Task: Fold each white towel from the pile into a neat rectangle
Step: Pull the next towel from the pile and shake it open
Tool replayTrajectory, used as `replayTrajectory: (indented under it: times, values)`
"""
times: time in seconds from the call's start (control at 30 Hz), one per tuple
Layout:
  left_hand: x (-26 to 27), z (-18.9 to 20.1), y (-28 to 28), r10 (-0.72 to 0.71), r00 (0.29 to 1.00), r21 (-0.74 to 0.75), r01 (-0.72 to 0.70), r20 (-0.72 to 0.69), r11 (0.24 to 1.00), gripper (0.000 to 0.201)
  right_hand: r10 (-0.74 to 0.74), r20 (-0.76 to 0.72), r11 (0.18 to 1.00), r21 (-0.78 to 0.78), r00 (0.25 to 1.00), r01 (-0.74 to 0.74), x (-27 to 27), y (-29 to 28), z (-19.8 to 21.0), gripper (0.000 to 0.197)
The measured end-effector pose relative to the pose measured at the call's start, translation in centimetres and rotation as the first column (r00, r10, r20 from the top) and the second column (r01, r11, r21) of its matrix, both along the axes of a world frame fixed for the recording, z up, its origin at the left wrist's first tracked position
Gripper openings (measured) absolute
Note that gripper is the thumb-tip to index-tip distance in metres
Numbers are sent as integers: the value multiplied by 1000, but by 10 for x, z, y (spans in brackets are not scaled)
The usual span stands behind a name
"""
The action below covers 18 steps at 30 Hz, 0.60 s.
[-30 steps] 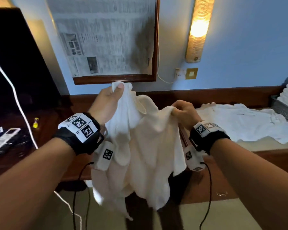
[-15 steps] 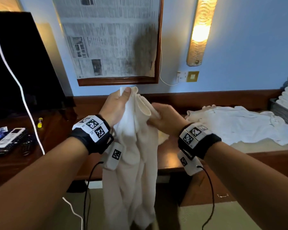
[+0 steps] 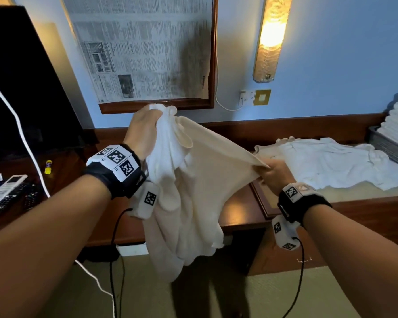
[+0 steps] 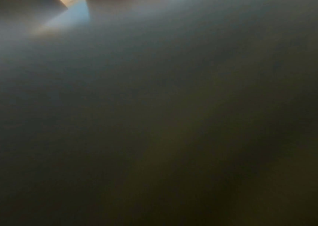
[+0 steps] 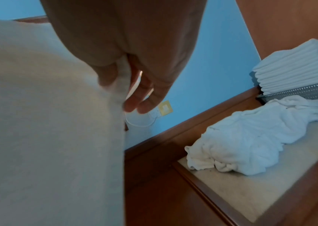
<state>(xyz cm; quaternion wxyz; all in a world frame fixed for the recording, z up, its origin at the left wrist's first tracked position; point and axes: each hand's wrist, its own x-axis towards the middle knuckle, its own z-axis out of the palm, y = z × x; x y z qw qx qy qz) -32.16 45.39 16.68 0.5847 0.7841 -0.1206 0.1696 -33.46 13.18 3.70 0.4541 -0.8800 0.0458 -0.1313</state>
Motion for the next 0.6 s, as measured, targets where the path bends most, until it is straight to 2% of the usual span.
replayTrajectory:
  times: [0.07, 0.1, 0.17, 0.23, 0.3, 0.33, 0.4, 0.47, 0.5, 0.6]
  values:
    - [-5, 4, 5, -167, 979, 11, 169, -113, 986, 25, -54, 56, 996, -70, 997, 58, 5, -4, 20, 35]
    - [-6, 7, 10, -262, 950, 77, 278, -171, 958, 18, -71, 94, 991, -104, 993, 80, 9, -4, 34, 35]
    - [-7, 13, 24, -412, 868, 243, 478, -276, 844, 12, -75, 173, 995, -51, 982, 85, 16, 2, 66, 28]
    - [-2, 19, 41, -498, 824, 327, 566, -271, 757, 28, -28, 249, 1000, -1, 968, 30, 17, 17, 100, 27]
    - [2, 28, 53, -514, 841, 303, 540, -168, 785, 47, 95, 335, 994, -89, 938, -69, 10, 41, 132, 23]
    - [3, 32, 57, -495, 862, 281, 505, -109, 816, 48, 171, 384, 982, -143, 907, -124, 7, 54, 144, 19]
    - [3, 37, 63, -440, 898, 265, 430, -24, 863, 34, 276, 430, 958, -191, 859, -212, -1, 79, 165, 12]
    - [-1, 42, 62, -381, 921, 266, 350, 74, 898, 13, 334, 430, 942, -186, 839, -280, -8, 98, 179, 11]
    - [-3, 44, 59, -329, 936, 254, 290, 124, 922, 10, 344, 434, 939, -169, 833, -300, -13, 106, 185, 11]
    - [-14, 57, 50, -193, 950, 137, 163, 247, 977, 26, 348, 474, 932, -85, 809, -352, -28, 125, 208, 9]
